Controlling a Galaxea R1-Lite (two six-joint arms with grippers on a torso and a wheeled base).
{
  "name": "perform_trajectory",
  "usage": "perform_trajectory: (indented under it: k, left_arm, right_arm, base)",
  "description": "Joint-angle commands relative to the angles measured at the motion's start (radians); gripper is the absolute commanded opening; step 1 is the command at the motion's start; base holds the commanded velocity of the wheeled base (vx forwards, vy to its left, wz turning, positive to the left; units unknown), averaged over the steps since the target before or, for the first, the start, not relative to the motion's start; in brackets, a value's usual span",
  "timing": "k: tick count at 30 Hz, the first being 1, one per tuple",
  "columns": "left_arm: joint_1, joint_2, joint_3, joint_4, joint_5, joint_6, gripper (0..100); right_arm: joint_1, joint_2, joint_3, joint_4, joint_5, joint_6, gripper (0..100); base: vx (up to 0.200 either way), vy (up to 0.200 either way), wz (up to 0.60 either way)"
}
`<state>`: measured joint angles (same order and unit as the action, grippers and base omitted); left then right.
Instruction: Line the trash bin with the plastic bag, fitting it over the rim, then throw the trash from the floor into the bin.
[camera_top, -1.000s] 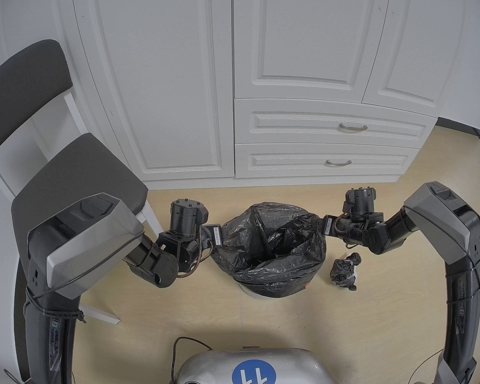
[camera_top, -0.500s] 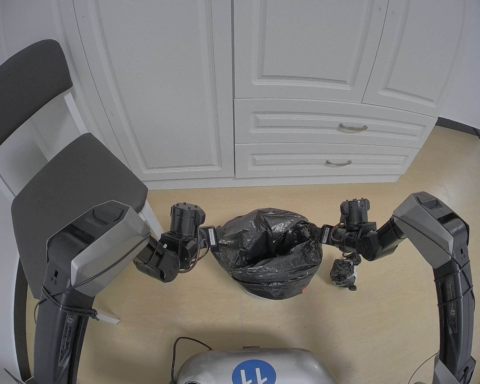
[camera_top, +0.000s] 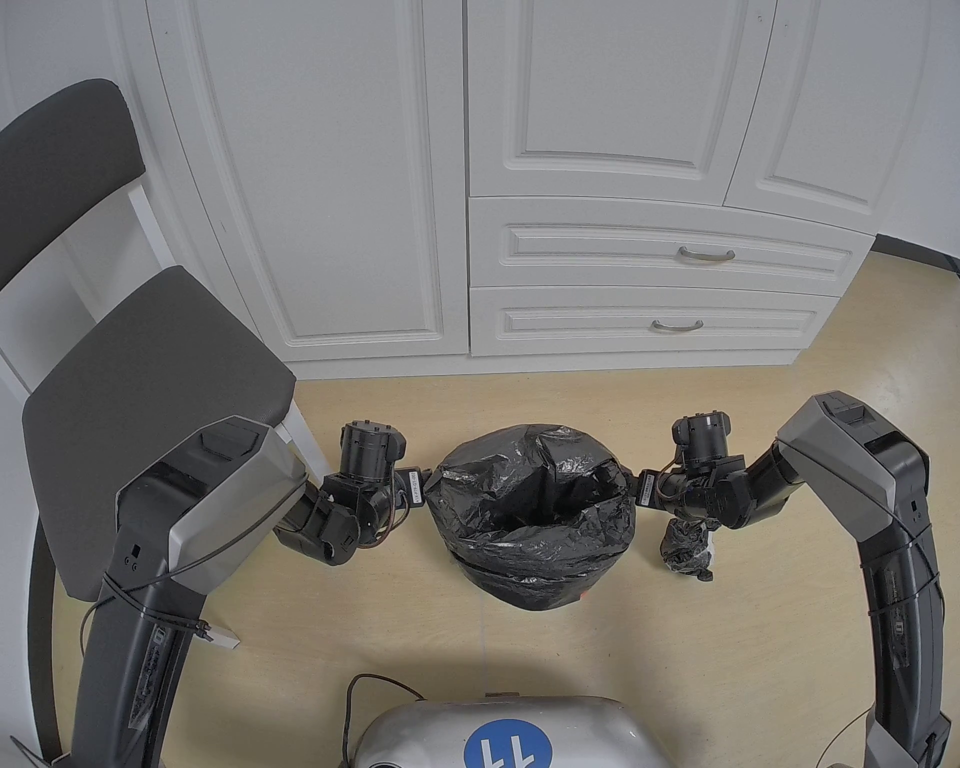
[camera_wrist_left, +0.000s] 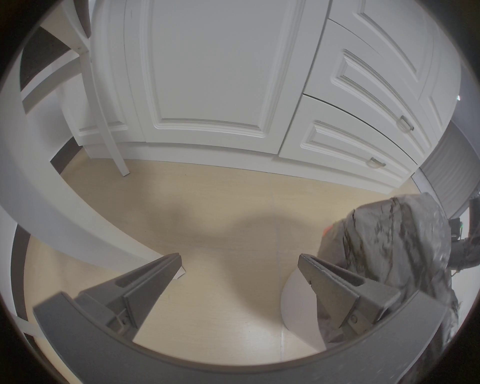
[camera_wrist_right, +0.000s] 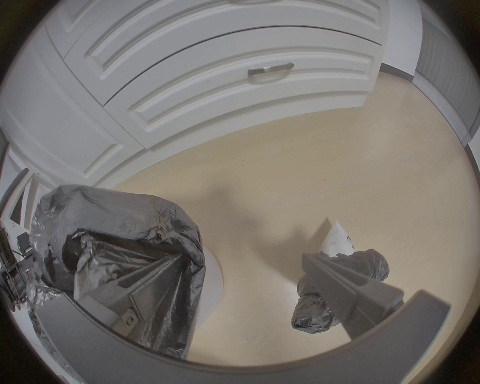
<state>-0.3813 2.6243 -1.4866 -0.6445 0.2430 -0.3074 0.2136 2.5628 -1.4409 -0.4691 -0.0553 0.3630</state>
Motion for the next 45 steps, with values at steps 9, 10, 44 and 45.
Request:
perform_trajectory:
  k: [9, 10, 44, 45]
  left_arm:
    - [0.012, -0.001, 0.0, 0.022, 0.001, 0.005, 100]
    - [0.012, -0.004, 0.002, 0.022, 0.001, 0.005, 100]
    - [0.005, -0.791, 0.971, -0.328, 0.002, 0.182, 100]
    - [0.002, -0.793, 0.971, -0.328, 0.004, 0.18, 100]
  right_arm:
    - [0.007, -0.049, 0.016, 0.015, -0.011, -0.006, 100]
    - [0.007, -0.053, 0.019, 0.015, -0.012, -0.007, 100]
    - [0.398, -0.207, 0.369, -0.186, -0.083, -0.569, 100]
    - [0.415, -0.211, 0.382, -0.189, -0.083, -0.567, 100]
  base:
    - [0.0, 0.0, 0.0]
    - [0.0, 0.0, 0.0]
    - [0.0, 0.0, 0.0]
    - [0.0, 0.0, 0.0]
